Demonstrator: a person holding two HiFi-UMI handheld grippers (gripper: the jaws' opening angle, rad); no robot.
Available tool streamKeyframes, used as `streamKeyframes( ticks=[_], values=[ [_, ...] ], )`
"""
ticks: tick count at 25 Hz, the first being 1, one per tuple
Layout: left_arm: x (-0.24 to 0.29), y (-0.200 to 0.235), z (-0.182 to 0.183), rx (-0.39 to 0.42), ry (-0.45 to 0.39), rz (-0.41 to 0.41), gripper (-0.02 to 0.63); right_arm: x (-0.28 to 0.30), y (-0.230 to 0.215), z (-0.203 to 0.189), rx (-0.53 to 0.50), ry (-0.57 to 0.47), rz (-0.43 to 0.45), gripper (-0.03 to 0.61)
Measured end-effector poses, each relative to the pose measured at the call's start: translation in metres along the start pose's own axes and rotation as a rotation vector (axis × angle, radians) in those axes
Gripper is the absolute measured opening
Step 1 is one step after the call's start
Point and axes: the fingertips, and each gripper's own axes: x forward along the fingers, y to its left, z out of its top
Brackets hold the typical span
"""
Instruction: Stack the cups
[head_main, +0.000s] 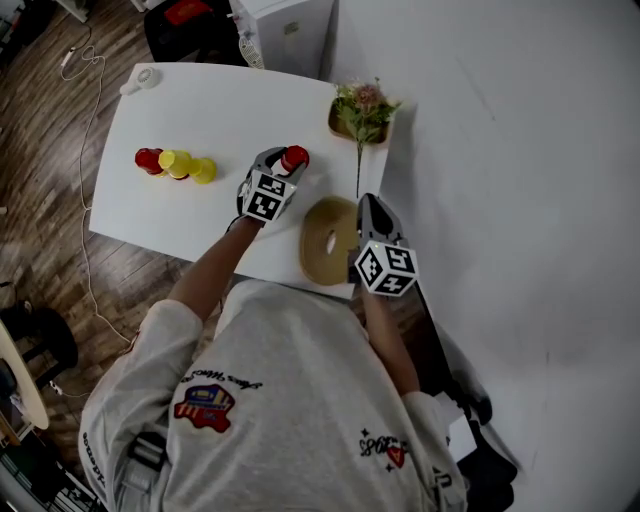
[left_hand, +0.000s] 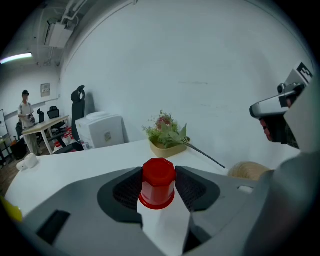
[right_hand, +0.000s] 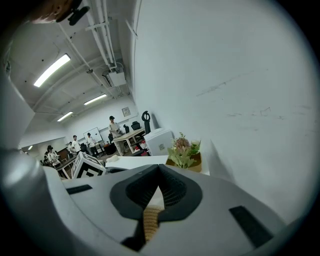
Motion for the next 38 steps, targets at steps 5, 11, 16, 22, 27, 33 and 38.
streamKeyframes(
  ticks=[5,11,16,22,27,33,38],
  values=[
    [-0.044,0.028,0.032,-0.007,-0.064,0.052,0.204,0.013,0.022,0.005,-0.013,-0.006,0.062,0.000],
    [-0.117,0.084,0.068,-0.049,-0.146,0.134,0.204,0.026,0.056,0.002,-0.039,0.008,0.144,0.000],
    [-0.185,0.149,0.074,-0.112,-0.182,0.245,0.204,0.040,0.083,-0.001,-0.055,0.009,0.205,0.000],
    [-0.261,0.233,0.052,-0.187,-0.131,0.373,0.204,0.045,0.106,0.002,-0.075,0.010,0.235,0.000],
    [-0.284,0.270,0.019,-0.289,-0.091,0.411,0.204,0.047,0.114,0.000,-0.084,0.018,0.240,0.000],
    [-0.284,0.280,-0.011,-0.352,-0.037,0.402,0.204,0.050,0.115,0.000,-0.098,0.021,0.235,0.000],
    [-0.280,0.275,-0.018,-0.359,-0.018,0.377,0.204,0.052,0.120,-0.001,-0.105,0.029,0.235,0.000]
  ],
)
